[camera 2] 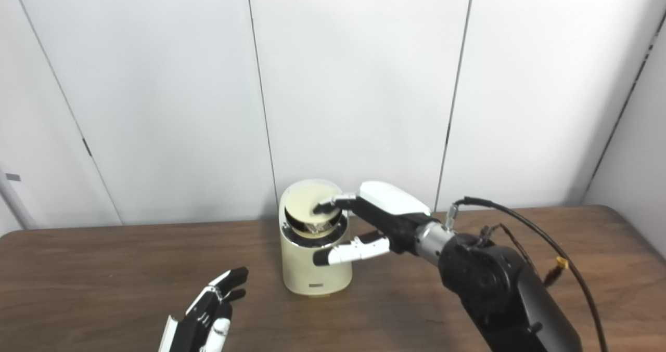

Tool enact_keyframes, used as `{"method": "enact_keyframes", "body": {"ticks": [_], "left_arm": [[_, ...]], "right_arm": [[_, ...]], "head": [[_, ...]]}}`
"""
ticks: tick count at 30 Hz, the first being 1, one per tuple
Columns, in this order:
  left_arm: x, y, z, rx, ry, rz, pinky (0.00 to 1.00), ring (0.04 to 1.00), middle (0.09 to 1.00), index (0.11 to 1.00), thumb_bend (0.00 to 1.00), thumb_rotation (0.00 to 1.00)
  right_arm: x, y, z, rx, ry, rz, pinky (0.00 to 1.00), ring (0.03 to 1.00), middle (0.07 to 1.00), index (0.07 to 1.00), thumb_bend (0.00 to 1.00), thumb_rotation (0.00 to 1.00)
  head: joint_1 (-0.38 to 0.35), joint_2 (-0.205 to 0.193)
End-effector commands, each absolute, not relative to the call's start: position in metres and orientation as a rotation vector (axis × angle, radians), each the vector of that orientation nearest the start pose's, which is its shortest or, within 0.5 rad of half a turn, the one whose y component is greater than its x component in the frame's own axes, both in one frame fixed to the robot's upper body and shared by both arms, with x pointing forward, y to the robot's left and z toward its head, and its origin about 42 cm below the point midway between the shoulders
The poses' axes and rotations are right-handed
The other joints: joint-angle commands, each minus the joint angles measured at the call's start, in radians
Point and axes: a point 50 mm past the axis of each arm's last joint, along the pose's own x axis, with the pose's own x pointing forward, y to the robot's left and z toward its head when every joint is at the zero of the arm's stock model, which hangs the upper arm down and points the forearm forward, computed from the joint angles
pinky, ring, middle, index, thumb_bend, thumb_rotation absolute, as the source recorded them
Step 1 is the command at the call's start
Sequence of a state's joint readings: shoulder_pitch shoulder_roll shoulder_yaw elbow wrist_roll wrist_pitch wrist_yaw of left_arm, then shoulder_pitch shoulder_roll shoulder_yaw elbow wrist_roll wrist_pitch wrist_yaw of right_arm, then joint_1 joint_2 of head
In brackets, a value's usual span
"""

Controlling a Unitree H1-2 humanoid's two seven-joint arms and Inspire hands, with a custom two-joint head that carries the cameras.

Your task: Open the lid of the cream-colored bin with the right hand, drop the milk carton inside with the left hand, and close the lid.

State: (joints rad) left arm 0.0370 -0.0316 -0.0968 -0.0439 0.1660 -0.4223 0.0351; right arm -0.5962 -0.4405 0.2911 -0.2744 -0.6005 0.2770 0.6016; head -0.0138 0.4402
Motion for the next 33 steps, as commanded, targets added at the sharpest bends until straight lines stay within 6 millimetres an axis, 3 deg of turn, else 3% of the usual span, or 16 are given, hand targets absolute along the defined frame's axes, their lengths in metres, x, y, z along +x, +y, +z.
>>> {"method": "enact_keyframes", "body": {"ticks": [1,9,15,33], "left_arm": [[0.254,0.17,0.117,0.099,-0.398,-0.073,0.82,0.861,0.853,0.843,0.3,0.75],[0.252,0.165,0.121,0.101,-0.406,-0.073,0.81,0.86,0.854,0.845,0.3,0.74],[0.253,0.163,0.123,0.109,-0.406,-0.066,0.79,0.851,0.849,0.839,0.28,0.71],[0.257,0.159,0.122,0.142,-0.411,-0.065,0.76,0.833,0.842,0.831,0.29,0.72]], "right_arm": [[0.388,-0.203,0.335,-1.211,-0.387,0.48,0.89,0.915,0.831,0.817,0.78,0.89],[0.382,-0.201,0.317,-1.235,-0.402,0.487,0.9,0.923,0.84,0.825,0.73,0.76],[0.382,-0.197,0.304,-1.235,-0.44,0.459,0.9,0.932,0.871,0.84,0.72,0.73],[0.387,-0.187,0.299,-1.278,-0.454,0.413,0.94,0.972,0.916,0.882,0.71,0.72]], "head": [[0.002,0.005],[0.014,0.016],[0.018,0.02],[0.012,0.02]]}}
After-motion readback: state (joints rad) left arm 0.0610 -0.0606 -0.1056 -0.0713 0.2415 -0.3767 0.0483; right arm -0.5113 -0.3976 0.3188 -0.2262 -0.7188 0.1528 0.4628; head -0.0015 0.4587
